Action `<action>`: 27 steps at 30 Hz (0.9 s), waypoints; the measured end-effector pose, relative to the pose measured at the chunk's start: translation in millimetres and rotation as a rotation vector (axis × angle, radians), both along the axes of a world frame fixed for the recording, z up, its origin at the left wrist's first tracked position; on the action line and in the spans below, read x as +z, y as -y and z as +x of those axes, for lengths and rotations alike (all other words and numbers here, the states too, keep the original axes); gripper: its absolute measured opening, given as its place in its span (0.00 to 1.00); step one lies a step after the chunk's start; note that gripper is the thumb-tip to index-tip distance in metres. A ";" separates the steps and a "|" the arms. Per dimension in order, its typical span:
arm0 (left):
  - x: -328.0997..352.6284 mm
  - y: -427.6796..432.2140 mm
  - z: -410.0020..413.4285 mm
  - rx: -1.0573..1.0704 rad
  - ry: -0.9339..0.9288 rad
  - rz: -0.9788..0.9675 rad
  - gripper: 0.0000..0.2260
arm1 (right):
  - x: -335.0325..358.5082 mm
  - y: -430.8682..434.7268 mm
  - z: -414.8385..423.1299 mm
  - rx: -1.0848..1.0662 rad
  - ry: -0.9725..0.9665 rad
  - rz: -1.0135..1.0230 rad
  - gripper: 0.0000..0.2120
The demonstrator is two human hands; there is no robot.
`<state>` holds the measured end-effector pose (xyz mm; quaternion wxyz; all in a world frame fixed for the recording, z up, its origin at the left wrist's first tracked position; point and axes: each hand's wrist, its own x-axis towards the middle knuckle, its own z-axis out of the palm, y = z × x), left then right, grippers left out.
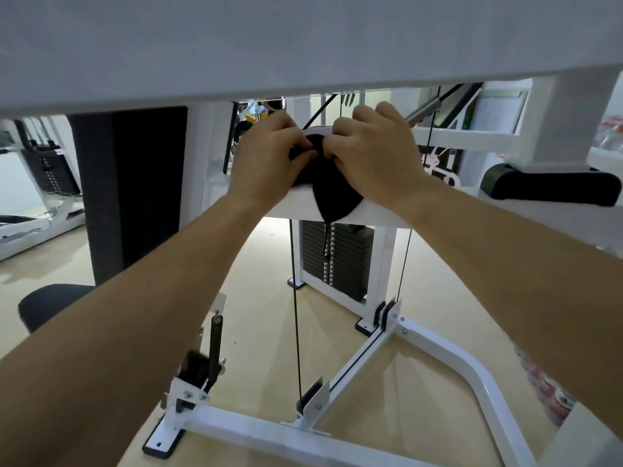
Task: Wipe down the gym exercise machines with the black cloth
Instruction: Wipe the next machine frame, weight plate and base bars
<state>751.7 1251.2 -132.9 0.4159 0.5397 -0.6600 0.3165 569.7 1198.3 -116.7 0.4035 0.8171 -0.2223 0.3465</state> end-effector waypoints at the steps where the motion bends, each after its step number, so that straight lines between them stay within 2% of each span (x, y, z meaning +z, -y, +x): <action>1: 2.1 -0.5 6.6 0.015 -0.028 0.000 0.07 | 3.4 -1.7 9.2 -0.014 0.038 -0.005 0.05; 3: 6.3 0.9 13.5 0.031 -0.039 0.030 0.07 | 9.7 -0.1 19.2 -0.011 0.121 0.025 0.08; 10: -5.0 -10.2 23.5 0.100 -0.135 0.017 0.06 | 16.0 -9.1 44.5 0.025 0.152 0.198 0.11; 13: 0.8 -22.7 38.5 0.170 -0.182 0.084 0.07 | 23.5 -17.5 65.9 0.019 0.065 0.261 0.13; 17: -0.7 -26.8 32.1 0.101 -0.151 0.234 0.07 | 16.4 -15.3 55.6 -0.097 -0.056 0.263 0.15; 21: -19.5 -29.7 20.7 0.073 -0.224 0.240 0.09 | -0.9 -18.0 36.1 -0.081 -0.082 0.203 0.20; 24: -25.0 -44.2 19.1 0.058 -0.236 0.196 0.08 | -6.9 -35.5 38.4 -0.047 -0.067 0.355 0.23; 27: -29.9 -68.6 20.5 0.011 -0.348 0.083 0.05 | -22.3 -53.5 39.7 0.126 0.056 0.559 0.20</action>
